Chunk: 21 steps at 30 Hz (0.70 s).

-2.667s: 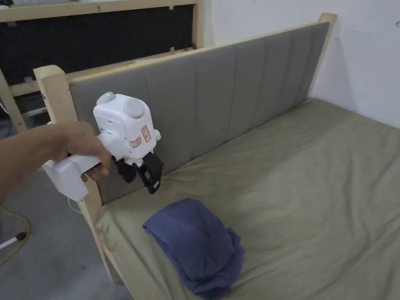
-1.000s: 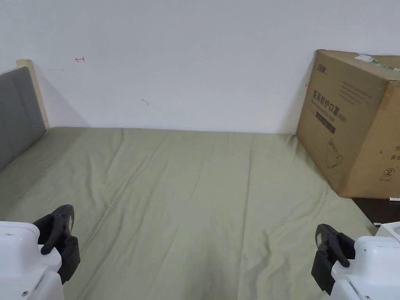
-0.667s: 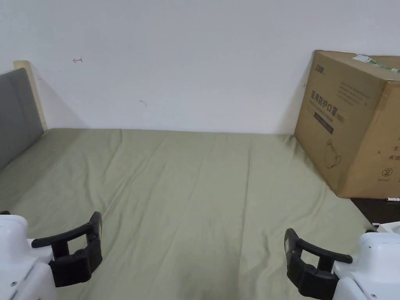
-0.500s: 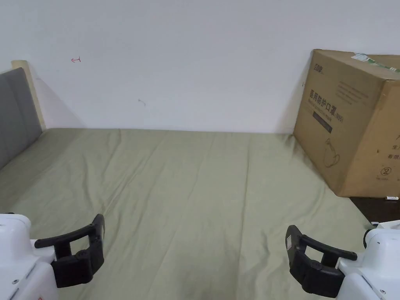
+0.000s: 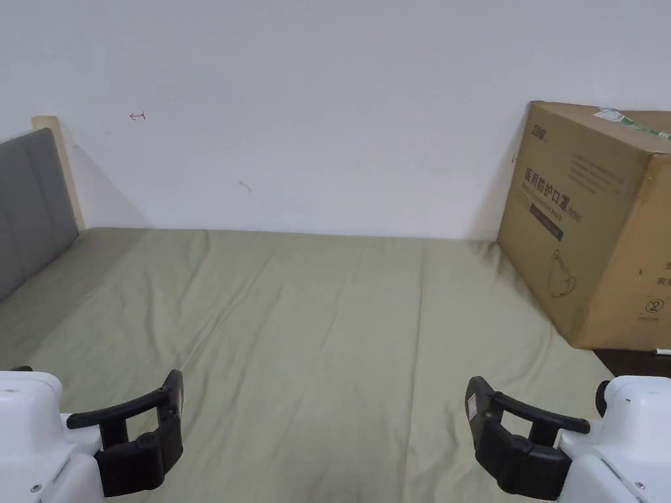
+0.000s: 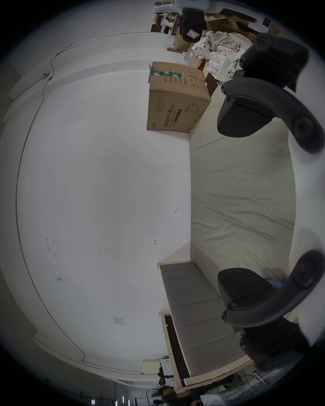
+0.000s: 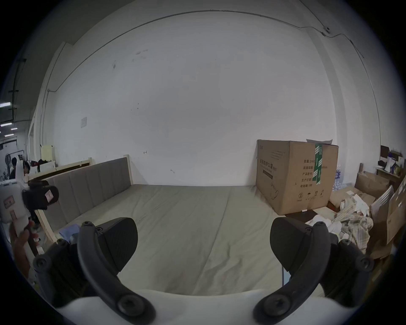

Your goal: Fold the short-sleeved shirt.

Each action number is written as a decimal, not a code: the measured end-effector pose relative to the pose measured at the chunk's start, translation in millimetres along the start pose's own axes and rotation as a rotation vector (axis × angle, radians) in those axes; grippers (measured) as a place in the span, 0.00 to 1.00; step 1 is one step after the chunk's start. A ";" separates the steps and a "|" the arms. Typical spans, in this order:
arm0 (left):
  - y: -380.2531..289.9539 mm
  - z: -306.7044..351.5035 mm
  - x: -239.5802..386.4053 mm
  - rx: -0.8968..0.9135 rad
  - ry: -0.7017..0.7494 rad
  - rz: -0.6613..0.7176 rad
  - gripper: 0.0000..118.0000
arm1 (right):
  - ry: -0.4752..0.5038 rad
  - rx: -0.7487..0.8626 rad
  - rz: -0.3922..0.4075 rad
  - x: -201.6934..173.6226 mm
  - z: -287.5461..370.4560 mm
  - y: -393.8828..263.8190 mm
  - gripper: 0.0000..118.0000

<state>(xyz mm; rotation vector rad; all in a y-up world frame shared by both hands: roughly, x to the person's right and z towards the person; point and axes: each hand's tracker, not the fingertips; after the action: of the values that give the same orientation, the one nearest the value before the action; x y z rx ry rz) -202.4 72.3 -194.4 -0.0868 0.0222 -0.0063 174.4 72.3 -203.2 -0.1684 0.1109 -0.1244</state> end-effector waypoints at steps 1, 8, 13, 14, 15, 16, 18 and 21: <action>0.3 1.5 -0.6 0.003 -0.001 0.005 1.00 | -0.027 -0.017 -0.035 0.2 -2.1 2.0 1.00; 4.0 7.4 0.5 0.013 0.000 0.012 1.00 | -0.114 -0.038 0.038 1.4 -8.4 1.1 1.00; 3.3 8.0 -0.1 0.012 -0.002 0.025 1.00 | -0.106 -0.056 0.049 0.7 -9.5 -0.1 1.00; 3.6 6.2 -2.0 0.011 -0.003 0.026 1.00 | -0.113 -0.051 0.049 0.1 -9.0 -0.5 1.00; 3.4 7.2 -1.3 0.010 -0.003 0.026 1.00 | -0.118 -0.046 0.047 -1.1 -9.0 -1.2 1.00; 3.0 8.5 -0.2 0.011 -0.001 0.025 1.00 | -0.110 -0.049 0.046 -0.9 -8.8 -1.2 1.00; 3.6 7.3 -1.5 0.008 0.000 0.022 1.00 | -0.095 -0.039 0.029 -0.2 -7.2 -1.2 1.00; 4.8 10.2 0.0 0.009 -0.001 0.027 1.00 | -0.088 -0.045 0.009 1.0 -8.4 1.4 1.00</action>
<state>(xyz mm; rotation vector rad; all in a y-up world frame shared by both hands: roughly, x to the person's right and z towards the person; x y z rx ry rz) -202.1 78.0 -184.6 -0.0774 0.0225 0.0204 174.5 72.3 -211.7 -0.2183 0.0264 -0.1055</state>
